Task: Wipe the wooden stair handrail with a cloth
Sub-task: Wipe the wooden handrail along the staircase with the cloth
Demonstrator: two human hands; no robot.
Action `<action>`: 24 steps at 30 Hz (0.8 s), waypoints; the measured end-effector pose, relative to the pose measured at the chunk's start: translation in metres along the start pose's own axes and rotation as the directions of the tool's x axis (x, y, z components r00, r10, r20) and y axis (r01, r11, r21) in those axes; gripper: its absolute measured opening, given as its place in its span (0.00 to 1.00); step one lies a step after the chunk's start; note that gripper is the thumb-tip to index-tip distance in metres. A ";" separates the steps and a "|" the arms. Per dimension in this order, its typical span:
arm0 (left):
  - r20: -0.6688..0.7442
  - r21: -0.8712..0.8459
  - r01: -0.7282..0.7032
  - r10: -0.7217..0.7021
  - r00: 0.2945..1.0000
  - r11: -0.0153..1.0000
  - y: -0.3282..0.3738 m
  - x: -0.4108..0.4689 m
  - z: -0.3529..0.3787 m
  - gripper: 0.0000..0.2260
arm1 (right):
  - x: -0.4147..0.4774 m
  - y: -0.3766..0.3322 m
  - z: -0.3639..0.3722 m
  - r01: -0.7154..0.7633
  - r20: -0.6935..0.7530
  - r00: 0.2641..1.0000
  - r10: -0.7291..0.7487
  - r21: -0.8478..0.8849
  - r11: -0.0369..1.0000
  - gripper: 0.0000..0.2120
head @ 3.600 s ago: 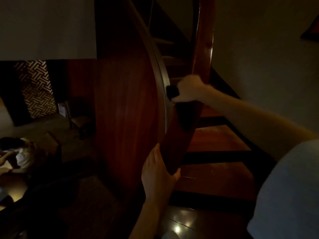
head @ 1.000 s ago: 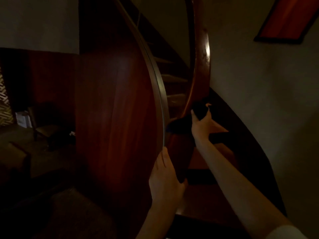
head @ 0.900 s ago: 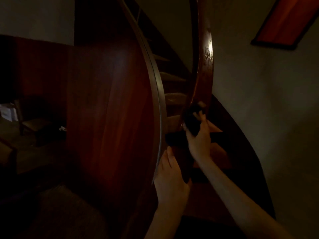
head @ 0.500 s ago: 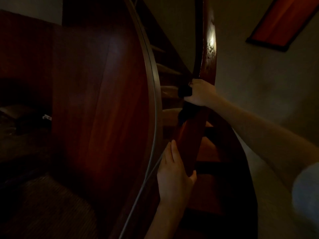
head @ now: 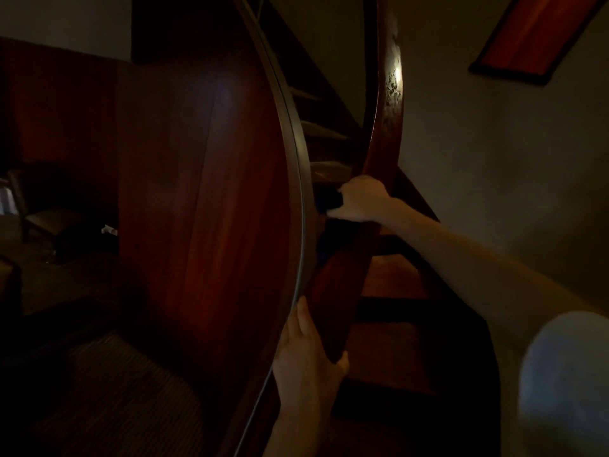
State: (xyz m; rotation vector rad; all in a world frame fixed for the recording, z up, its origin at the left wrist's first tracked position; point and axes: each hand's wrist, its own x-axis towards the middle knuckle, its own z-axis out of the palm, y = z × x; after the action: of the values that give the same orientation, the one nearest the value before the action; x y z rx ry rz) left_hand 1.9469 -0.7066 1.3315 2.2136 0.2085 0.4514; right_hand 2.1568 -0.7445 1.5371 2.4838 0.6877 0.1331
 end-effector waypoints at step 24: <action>0.033 0.017 0.028 -0.029 0.999 0.999 -0.016 -0.023 -0.011 0.42 | -0.136 -0.137 0.144 0.240 -0.395 0.719 0.572 0.913 0.330 0.43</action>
State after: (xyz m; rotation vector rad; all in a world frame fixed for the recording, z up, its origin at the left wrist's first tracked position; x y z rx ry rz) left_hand 1.9218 -0.6957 1.3195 2.2297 0.2264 0.3989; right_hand 2.0115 -0.7844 1.3488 3.7354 0.9263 1.1166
